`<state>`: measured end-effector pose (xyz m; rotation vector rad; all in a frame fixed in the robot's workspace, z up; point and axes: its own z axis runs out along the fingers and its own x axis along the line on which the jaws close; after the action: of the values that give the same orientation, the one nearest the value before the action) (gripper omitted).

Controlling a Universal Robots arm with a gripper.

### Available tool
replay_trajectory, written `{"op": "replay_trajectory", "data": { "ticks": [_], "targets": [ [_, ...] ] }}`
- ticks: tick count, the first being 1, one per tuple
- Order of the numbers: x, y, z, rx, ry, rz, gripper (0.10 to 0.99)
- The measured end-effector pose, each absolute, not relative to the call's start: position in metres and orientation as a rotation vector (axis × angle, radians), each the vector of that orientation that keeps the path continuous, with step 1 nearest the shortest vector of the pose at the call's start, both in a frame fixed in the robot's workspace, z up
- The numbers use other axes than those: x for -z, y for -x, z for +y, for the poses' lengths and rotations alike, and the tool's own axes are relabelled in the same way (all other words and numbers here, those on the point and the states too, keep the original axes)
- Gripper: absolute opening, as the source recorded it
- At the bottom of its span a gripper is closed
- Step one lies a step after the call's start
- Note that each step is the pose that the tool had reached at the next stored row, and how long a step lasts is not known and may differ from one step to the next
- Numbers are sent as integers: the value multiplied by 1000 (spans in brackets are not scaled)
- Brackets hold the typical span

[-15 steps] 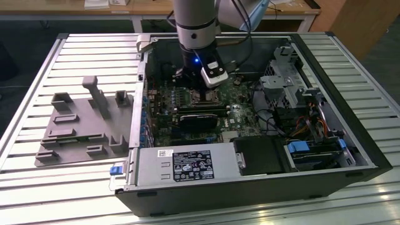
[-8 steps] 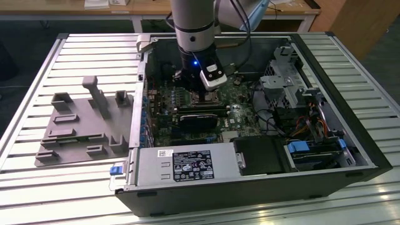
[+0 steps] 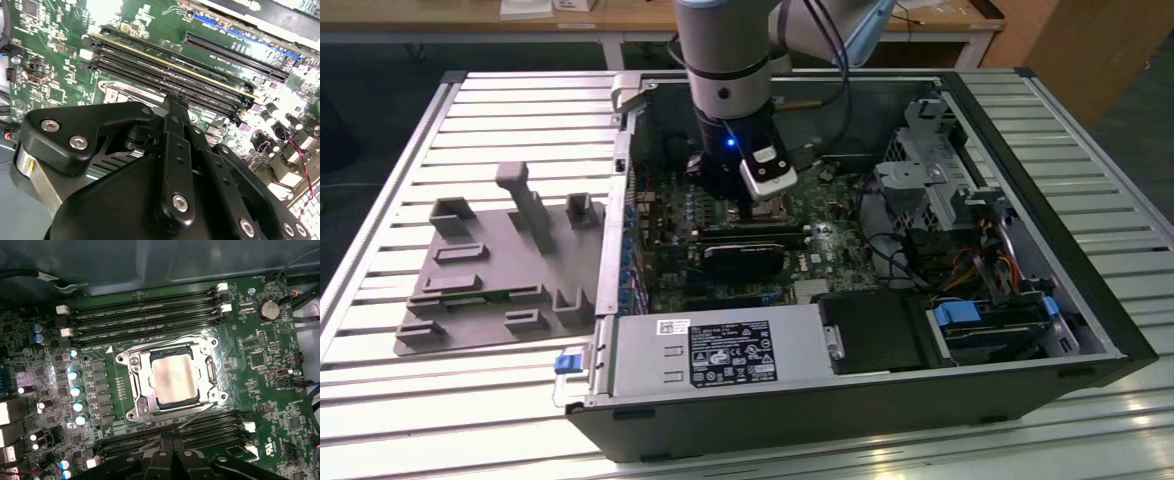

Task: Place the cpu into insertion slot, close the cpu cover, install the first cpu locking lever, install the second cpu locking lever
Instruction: 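Install the second cpu locking lever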

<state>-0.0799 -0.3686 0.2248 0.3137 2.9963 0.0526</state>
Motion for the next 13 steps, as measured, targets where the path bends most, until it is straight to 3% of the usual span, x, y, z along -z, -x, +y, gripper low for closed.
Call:
{"op": "replay_trajectory", "data": {
  "ticks": [13],
  "targets": [
    [-219, 87, -375, -171, -322, 2999, 102]
  ]
}}
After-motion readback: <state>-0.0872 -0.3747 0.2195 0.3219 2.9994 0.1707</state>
